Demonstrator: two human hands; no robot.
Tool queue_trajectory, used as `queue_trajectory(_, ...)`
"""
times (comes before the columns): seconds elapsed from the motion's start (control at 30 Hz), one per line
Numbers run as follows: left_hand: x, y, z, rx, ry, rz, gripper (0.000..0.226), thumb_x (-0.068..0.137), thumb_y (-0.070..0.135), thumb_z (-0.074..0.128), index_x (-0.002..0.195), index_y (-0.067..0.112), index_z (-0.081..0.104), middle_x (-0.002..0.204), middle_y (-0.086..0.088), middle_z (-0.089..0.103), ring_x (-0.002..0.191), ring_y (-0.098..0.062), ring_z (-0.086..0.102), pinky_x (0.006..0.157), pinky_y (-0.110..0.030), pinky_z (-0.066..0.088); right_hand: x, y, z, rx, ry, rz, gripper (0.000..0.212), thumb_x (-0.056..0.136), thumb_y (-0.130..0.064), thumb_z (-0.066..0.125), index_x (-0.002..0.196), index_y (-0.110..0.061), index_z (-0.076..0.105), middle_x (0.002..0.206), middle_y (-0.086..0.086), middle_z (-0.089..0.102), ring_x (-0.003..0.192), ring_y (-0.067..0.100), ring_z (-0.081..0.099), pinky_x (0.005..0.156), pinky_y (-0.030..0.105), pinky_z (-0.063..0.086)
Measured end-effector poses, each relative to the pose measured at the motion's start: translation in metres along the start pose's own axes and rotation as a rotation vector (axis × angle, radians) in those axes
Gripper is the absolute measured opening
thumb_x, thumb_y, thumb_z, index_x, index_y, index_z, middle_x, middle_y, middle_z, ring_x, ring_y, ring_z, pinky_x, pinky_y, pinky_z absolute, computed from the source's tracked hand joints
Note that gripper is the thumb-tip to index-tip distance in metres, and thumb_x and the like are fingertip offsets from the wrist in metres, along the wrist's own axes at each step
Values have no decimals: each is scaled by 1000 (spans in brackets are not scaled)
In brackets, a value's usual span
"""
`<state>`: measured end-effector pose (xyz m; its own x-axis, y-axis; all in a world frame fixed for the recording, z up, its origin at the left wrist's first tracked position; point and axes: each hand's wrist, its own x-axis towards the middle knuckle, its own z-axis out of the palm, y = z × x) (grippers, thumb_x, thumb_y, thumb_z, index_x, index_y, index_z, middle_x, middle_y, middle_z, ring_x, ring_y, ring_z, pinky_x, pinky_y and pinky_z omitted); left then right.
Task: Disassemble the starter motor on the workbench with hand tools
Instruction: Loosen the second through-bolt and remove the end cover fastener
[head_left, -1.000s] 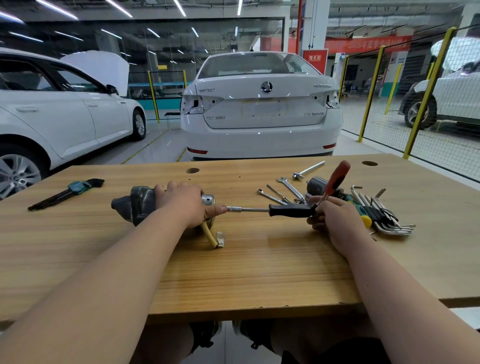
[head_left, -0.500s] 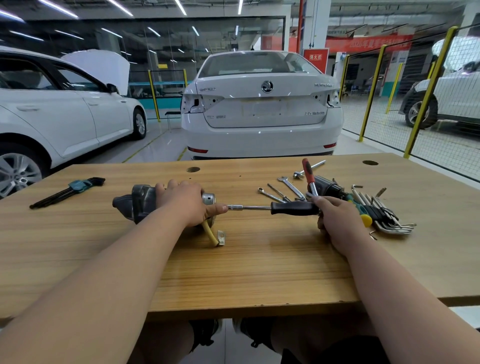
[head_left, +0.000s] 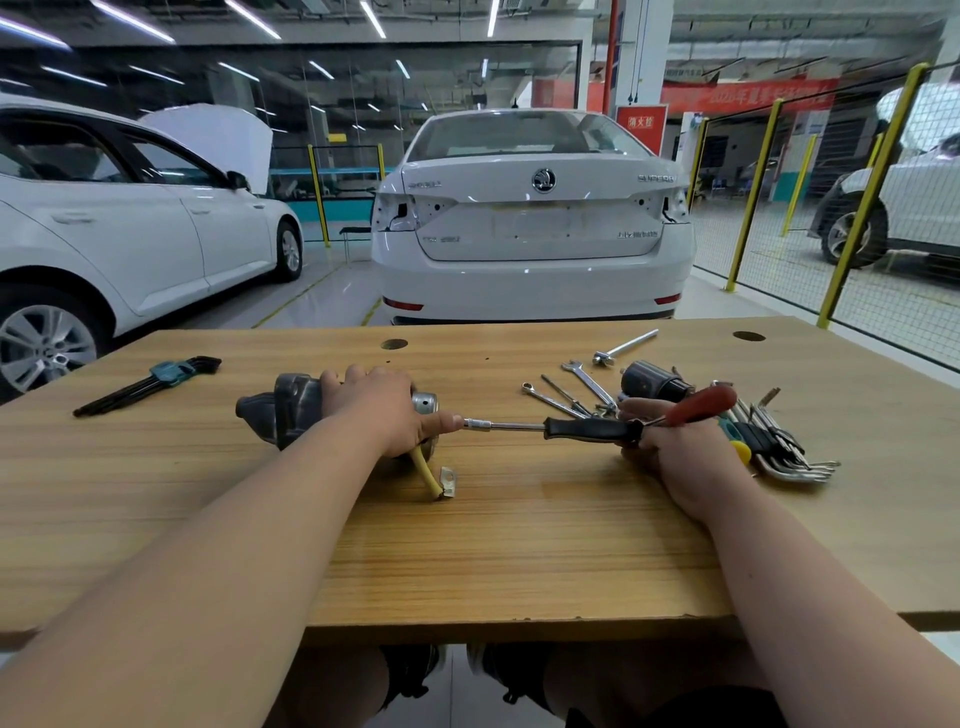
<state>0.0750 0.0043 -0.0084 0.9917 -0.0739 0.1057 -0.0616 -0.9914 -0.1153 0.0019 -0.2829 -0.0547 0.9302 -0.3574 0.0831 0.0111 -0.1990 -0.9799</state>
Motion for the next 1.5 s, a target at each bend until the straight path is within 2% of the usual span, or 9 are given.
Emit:
queue_trajectory(0.07,1,1,-1,-4,-6,-3,95,62,93,32,130,29,48,132,-3,49,125,-30,34,103,-52,20,3,-1,-3,143,-56,95,40,91,13,46,114,-11,67,115,11,66,98,27,67,77,32,59)
queue_trajectory(0.17,2,2,-1,2,-3,-12,94,62,93,33,130,29,49,131,-3,49,125,-30,35,102,-51,21,5,-1,-5,319,-68,174,40,92,12,43,120,-8,63,114,11,63,102,30,66,81,35,57)
queue_trajectory(0.47,1,3,0,-12,15,-32,90,63,91,38,126,29,53,127,-5,52,122,-30,37,101,-50,23,4,-3,-1,217,-43,148,31,94,8,43,108,-8,65,105,16,64,85,28,67,68,33,54)
queue_trajectory(0.63,3,3,2,-7,18,-29,93,61,93,37,126,29,52,127,-5,52,121,-30,38,100,-50,24,10,2,1,28,-4,116,15,101,-13,50,99,-14,65,91,10,67,68,19,65,74,41,55)
queue_trajectory(0.77,4,2,2,-11,24,-21,94,60,93,36,126,28,52,126,-4,52,120,-30,38,100,-50,24,12,4,0,-4,-4,128,20,101,-27,52,98,-14,67,86,10,70,64,17,58,67,37,45)
queue_trajectory(1.03,3,-1,4,-15,38,-4,93,57,96,27,119,32,55,120,-3,54,116,-28,40,97,-48,25,12,6,-1,223,-59,110,30,94,6,50,114,-14,62,104,13,64,76,23,70,59,27,54)
queue_trajectory(1.17,5,0,6,-13,44,-13,94,55,98,22,115,34,57,118,-2,55,114,-28,40,95,-48,25,9,2,-1,282,-91,139,37,89,17,48,107,-9,66,113,9,62,98,31,68,68,30,59)
queue_trajectory(1.3,6,0,6,1,41,-19,93,56,97,24,116,34,56,118,-2,55,115,-28,40,96,-48,25,7,0,-1,317,-76,150,41,87,20,46,106,-12,63,116,12,61,102,35,66,72,33,60)
queue_trajectory(1.5,5,0,5,8,38,-12,89,61,95,27,115,32,56,118,-3,55,115,-28,41,97,-49,25,8,2,0,294,-41,133,36,91,12,49,118,-9,59,105,20,66,78,29,71,58,28,57)
